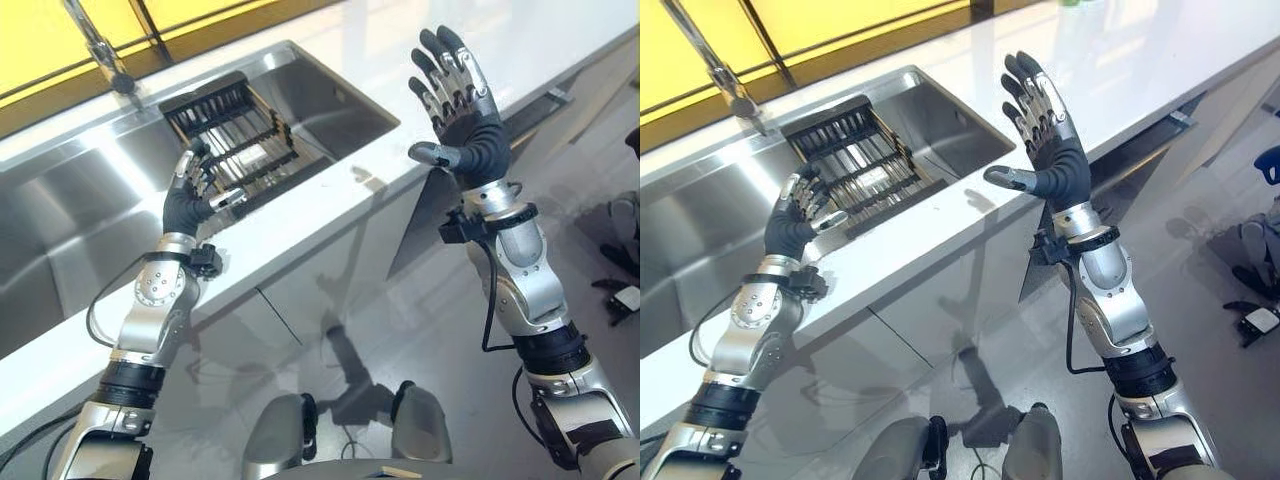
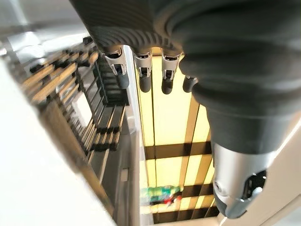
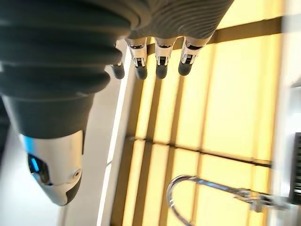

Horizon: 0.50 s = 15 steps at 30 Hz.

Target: Pick up plates and place into dishwasher.

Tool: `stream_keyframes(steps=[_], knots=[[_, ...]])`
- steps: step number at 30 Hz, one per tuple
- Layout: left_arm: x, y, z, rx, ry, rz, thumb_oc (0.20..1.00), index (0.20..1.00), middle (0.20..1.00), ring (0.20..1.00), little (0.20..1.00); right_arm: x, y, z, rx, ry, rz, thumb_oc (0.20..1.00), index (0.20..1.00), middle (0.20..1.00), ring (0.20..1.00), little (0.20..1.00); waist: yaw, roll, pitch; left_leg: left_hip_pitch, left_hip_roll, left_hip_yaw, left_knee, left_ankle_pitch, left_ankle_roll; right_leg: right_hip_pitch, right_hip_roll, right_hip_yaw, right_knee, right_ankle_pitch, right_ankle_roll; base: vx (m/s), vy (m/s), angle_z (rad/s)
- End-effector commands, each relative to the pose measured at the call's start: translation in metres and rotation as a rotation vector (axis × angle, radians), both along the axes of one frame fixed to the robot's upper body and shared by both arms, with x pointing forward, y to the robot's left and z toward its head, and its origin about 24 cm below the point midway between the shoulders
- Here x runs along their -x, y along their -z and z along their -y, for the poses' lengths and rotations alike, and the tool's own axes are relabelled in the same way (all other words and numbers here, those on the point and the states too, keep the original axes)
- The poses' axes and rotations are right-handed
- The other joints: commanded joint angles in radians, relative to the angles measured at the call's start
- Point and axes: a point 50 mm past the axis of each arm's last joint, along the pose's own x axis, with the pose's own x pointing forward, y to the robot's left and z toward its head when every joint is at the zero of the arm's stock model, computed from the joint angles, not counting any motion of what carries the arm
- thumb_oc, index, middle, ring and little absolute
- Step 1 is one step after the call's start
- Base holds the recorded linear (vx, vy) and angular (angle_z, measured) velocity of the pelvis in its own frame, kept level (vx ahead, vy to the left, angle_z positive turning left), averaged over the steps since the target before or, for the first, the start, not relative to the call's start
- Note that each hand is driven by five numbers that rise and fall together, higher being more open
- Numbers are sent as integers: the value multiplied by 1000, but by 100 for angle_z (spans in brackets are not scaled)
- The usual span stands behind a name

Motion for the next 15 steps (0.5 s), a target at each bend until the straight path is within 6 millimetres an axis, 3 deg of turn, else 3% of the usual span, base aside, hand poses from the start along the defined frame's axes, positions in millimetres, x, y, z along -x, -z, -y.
stream_keyframes(steps=[1,5,9,10,15], knots=[[10,-25,13,-28,34,175,1000,1000,1000,1000,1000,6,-9,3,-65,31,65,1000,1000,1000,1000,1000,45,-53,-93,82,-2,-2,-105,-35,-9,33,-19,70,-249,253,14,27,64,46],[5,-26,34,40,89,195,1000,1000,1000,1000,1000,2,2,14,-79,78,-1,1000,1000,1000,1000,1000,41,-74,-142,88,-17,-84,-174,-4,-2,70,63,160,-264,191,6,31,13,66],[3,-22,56,67,141,185,1000,1000,1000,1000,1000,-1,11,20,-112,118,-69,1000,1000,1000,1000,1000,19,-94,-171,107,-20,-150,-223,5,-6,64,94,240,-294,207,17,79,-111,93],[3,-21,59,70,153,180,1000,1000,1000,1000,1000,-2,13,20,-118,123,-81,1000,1000,1000,1000,1000,16,-91,-175,108,-16,-165,-231,11,-3,66,112,258,-289,181,18,30,-111,92],[5,-19,57,90,125,150,1000,1000,1000,1000,1000,-8,18,18,-132,113,-136,1000,1000,1000,1000,1000,40,-91,-197,127,21,-183,-278,52,-29,106,128,201,-320,136,15,-13,-104,84]])
